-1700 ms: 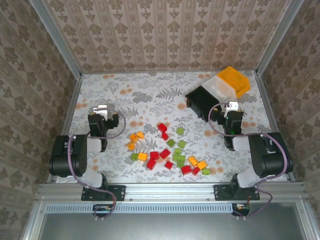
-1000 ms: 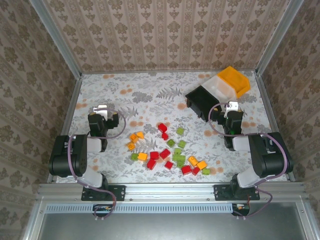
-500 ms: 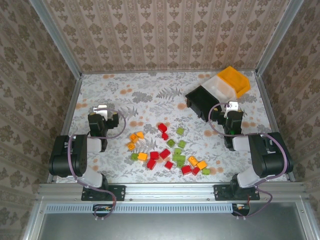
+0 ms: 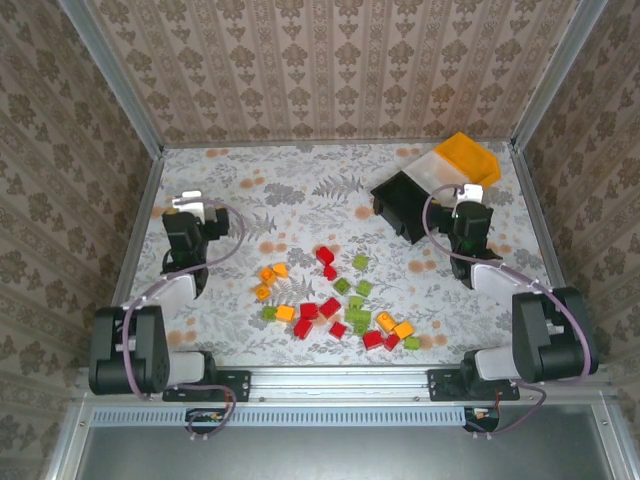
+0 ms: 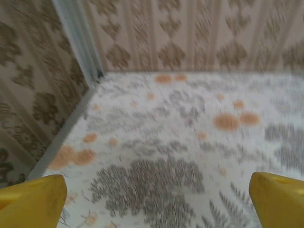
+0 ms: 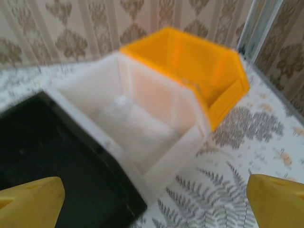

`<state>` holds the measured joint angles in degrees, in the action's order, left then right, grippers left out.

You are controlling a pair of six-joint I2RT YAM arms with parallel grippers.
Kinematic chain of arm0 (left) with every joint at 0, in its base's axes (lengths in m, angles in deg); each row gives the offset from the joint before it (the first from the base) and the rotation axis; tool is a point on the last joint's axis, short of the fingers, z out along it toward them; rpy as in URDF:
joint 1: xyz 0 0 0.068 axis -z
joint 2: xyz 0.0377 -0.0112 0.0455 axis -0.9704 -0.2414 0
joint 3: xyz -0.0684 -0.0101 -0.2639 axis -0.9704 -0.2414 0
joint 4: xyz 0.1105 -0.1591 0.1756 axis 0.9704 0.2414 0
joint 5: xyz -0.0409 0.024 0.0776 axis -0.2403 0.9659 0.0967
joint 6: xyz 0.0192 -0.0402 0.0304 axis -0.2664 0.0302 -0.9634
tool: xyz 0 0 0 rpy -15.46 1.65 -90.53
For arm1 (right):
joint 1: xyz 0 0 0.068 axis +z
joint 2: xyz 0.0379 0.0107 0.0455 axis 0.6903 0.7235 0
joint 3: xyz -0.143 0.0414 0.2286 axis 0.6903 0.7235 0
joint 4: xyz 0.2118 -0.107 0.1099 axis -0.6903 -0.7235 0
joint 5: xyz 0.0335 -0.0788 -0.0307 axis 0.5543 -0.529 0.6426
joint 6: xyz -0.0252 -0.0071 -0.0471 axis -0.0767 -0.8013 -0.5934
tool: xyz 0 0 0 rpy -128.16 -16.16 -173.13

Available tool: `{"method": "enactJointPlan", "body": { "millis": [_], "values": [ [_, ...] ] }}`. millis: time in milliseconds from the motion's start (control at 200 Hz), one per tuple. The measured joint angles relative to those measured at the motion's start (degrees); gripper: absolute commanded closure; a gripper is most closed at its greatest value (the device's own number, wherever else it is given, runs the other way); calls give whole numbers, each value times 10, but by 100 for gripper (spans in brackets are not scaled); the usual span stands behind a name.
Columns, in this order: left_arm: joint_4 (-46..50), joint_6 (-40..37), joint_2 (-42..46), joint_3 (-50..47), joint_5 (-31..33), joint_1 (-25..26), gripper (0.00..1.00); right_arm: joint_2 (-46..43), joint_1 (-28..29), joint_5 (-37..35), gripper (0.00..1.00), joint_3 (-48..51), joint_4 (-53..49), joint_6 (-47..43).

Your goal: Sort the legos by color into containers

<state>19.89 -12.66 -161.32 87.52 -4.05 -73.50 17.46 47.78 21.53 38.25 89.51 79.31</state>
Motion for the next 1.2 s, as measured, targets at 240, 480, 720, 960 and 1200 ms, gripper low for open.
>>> {"method": "enactJointPlan", "body": {
  "millis": [240, 480, 720, 960, 1200],
  "values": [
    [61, 205, 43, 28, 61, -13, 0, -21, 16, -88, 0, -76, -136, 155],
    [123, 419, 92, 29, -11, -95, 0, -5, -35, 21, 0, -122, -188, 270],
    [89, 499, 64, 29, -155, -108, 0, 118, 11, 155, 6, -260, -283, 206],
    [97, 521, 72, 43, -230, -106, 5, 216, 71, 193, 11, -353, -355, 153],
    [163, 473, 118, 90, -242, -9, 14, 297, 104, 195, 15, -405, -408, 151]
  ]
}}
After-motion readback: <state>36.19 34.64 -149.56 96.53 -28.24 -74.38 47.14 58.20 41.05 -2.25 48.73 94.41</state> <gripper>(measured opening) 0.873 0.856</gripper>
